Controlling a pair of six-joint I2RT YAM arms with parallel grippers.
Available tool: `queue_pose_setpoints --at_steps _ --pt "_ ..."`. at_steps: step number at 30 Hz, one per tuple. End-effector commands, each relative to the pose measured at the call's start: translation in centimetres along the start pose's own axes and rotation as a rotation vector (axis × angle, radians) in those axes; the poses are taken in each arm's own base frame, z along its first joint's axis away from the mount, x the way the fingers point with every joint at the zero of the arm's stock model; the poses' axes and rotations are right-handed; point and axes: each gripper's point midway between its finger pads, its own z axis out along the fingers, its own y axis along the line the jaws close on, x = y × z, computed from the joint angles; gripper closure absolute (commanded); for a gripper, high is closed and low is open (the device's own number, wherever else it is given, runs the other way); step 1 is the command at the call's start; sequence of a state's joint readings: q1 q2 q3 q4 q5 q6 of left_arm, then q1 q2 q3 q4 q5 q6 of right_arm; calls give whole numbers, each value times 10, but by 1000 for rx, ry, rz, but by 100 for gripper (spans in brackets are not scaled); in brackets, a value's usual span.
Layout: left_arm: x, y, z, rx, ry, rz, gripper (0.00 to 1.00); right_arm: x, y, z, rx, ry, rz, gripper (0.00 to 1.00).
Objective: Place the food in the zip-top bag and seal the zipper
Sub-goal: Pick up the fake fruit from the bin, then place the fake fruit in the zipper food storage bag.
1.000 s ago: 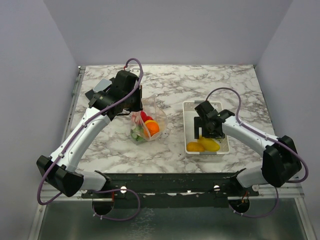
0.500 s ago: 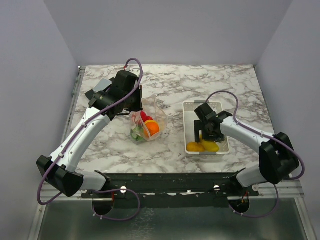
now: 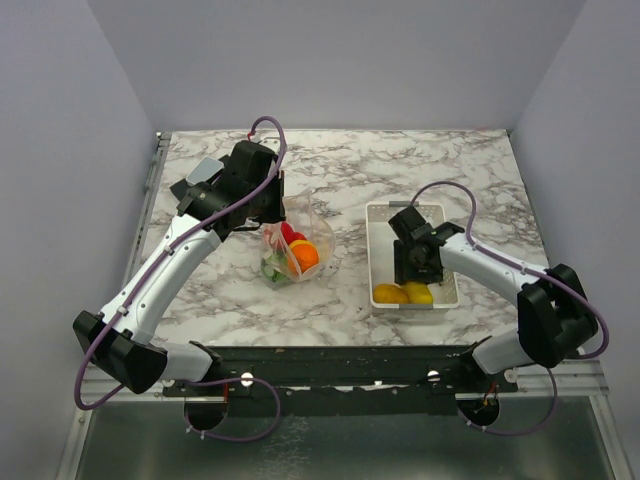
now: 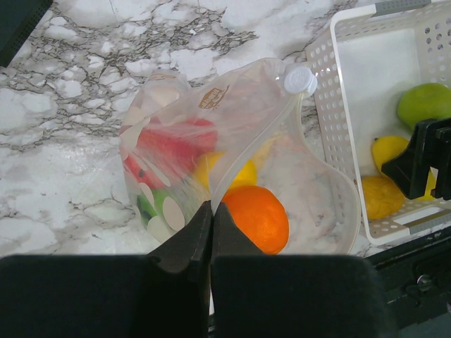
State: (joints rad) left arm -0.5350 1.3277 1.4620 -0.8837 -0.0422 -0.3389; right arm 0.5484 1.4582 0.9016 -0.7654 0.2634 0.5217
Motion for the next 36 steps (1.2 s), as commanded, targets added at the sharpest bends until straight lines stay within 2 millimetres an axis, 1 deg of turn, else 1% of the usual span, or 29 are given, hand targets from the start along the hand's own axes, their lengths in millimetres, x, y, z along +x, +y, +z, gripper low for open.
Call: queue_pose_setpoints --at_steps 1,3,7,10,14,17,22,27,30,33,36 --pt "-5 -1 -9 6 -27 4 100 -10 -1 -10 -5 -36 12 50" --pt "-5 0 -9 4 -27 2 100 -15 -1 -18 -14 -57 24 55" --pt "-5 -1 -8 6 -25 1 100 -28 3 -38 -57 -103 46 62" --pt "-6 -2 -8 9 -25 0 100 -38 6 -54 -87 -134 59 65" --pt "-6 -2 -7 8 -25 2 100 -54 14 -78 -158 -198 65 65" --pt "-6 -2 -7 10 -26 -2 100 -67 28 -99 -265 -255 52 65" --pt "-7 -2 -7 8 -28 -2 100 -88 55 -142 -467 -351 43 66" --pt "-7 -3 -6 11 -24 -1 100 -102 80 -182 -643 -404 31 68" --pt "-7 -3 -7 11 -25 -2 100 -109 92 -200 -720 -421 27 68" --pt "-7 -3 -7 12 -26 -1 100 -114 104 -214 -774 -428 14 68" --pt "-7 -2 -7 8 -28 -2 100 -119 120 -229 -835 -440 -6 68"
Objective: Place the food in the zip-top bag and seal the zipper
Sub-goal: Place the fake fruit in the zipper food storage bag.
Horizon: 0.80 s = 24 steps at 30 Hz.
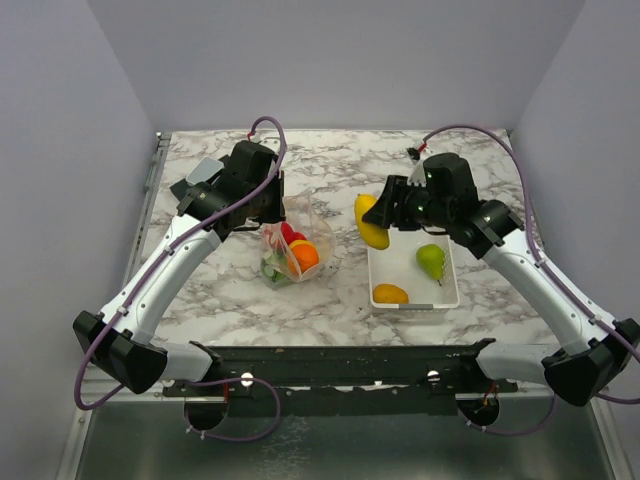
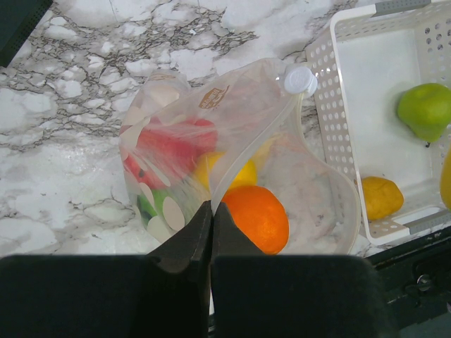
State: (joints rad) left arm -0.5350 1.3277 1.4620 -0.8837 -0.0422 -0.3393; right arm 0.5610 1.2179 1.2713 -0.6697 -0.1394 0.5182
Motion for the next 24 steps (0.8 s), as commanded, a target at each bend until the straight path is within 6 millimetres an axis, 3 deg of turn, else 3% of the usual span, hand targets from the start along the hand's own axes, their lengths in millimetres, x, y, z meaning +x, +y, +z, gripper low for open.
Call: queue_pose_setpoints --at_steps 1,7,13,18,24 --pt "-7 -2 -7 9 -27 1 100 -14 47 0 -165 -10 -13 68" --pt "-8 -3 -7 11 -28 4 100 -14 90 7 -251 0 -50 68" --pt "-8 -3 -7 12 -27 5 100 -8 119 21 -286 29 -84 68" --pt "-9 -3 -8 14 -32 3 100 -2 131 35 -287 54 -86 68" --pt "-10 -3 -9 13 -34 2 100 11 131 57 -242 107 -80 68"
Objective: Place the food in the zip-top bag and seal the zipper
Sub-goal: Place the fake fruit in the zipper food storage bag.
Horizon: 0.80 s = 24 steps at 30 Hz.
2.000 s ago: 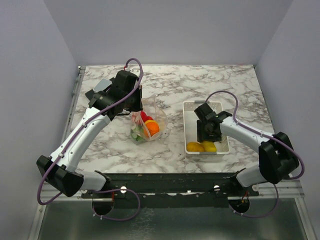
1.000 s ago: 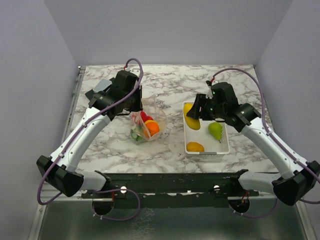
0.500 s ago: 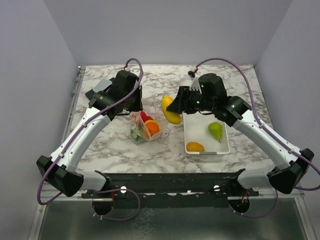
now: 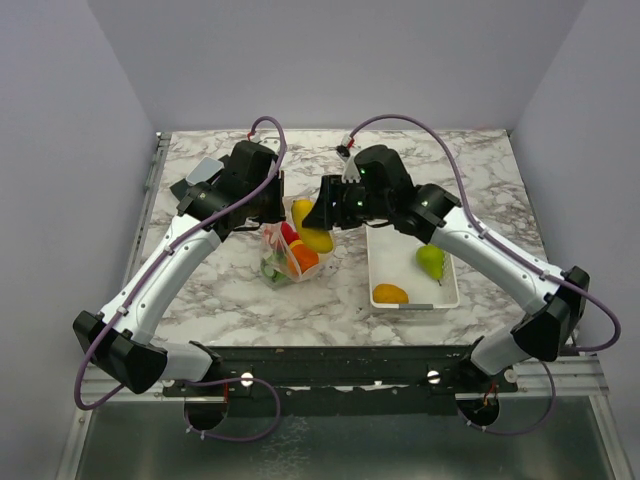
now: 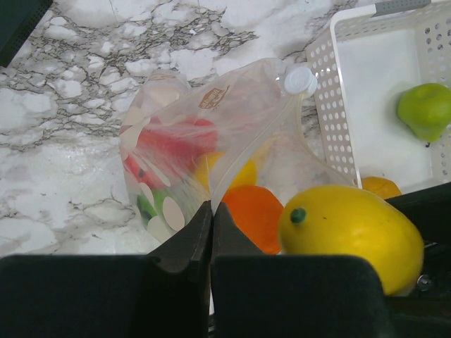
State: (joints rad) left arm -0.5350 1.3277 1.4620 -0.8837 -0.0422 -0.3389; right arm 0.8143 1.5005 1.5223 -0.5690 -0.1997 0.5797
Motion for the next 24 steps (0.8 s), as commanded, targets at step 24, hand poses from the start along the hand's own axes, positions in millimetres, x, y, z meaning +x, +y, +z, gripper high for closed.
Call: queue_pose_setpoints --at_steps 24 --pt "-6 -6 -8 31 -24 -12 100 7 -10 70 158 89 133 41"
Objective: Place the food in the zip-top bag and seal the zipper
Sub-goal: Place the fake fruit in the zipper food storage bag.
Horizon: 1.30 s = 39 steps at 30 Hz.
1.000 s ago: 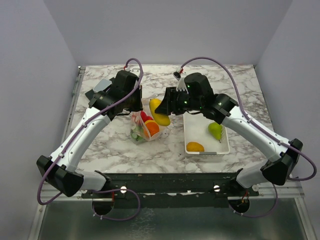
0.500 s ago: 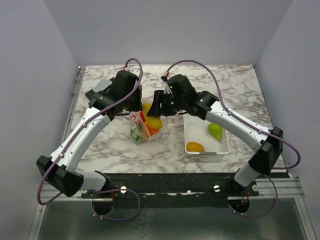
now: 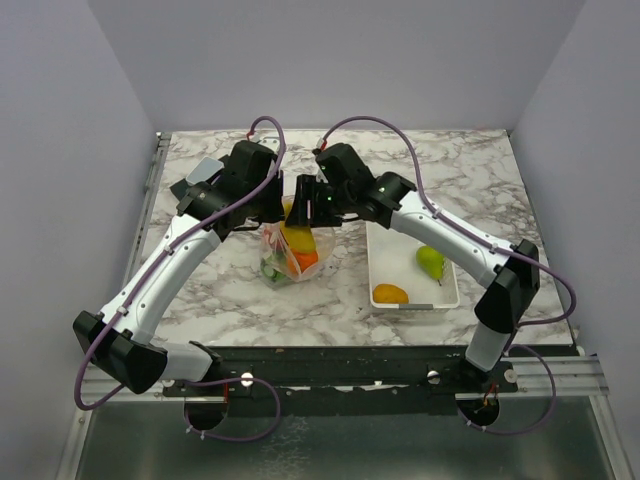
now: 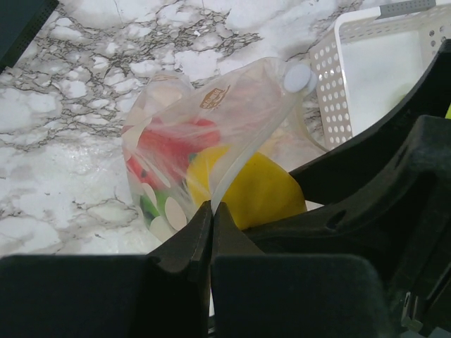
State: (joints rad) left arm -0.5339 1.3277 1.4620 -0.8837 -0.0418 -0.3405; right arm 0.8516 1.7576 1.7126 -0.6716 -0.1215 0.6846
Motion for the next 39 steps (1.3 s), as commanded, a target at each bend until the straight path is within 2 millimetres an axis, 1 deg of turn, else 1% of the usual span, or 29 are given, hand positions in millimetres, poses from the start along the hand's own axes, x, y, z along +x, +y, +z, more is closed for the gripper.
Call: queue_pose_setpoints --at_steps 1,6,8,14,20,23,25,30,35,39 --pt "-5 -6 -8 32 -25 -9 100 -7 6 4 15 -23 31 37" --pt "-4 -6 -7 30 -22 -10 100 -11 10 4 2 -44 57 22" --pt "-4 -5 -7 29 -22 -9 100 -12 11 2 -5 -48 57 20" --pt "-6 -5 -7 26 -27 -11 100 -15 14 -13 -21 -76 43 19" --pt "-6 -5 -6 21 -27 -9 100 -17 15 -39 -21 -101 -5 21" --pt "-6 -4 -5 18 -27 -10 100 -16 8 -51 1 -124 -25 22" --pt "-6 -4 -6 19 -27 -11 100 -12 -1 -58 29 -135 -28 22" --pt "-6 -5 -5 21 -25 -12 100 -8 -29 -67 142 -175 -31 24" --pt "-6 -4 -5 20 -26 -10 100 3 -52 -66 222 -169 -29 27" --pt "-4 -4 -6 19 -25 -10 100 14 -65 -58 259 -145 -25 31"
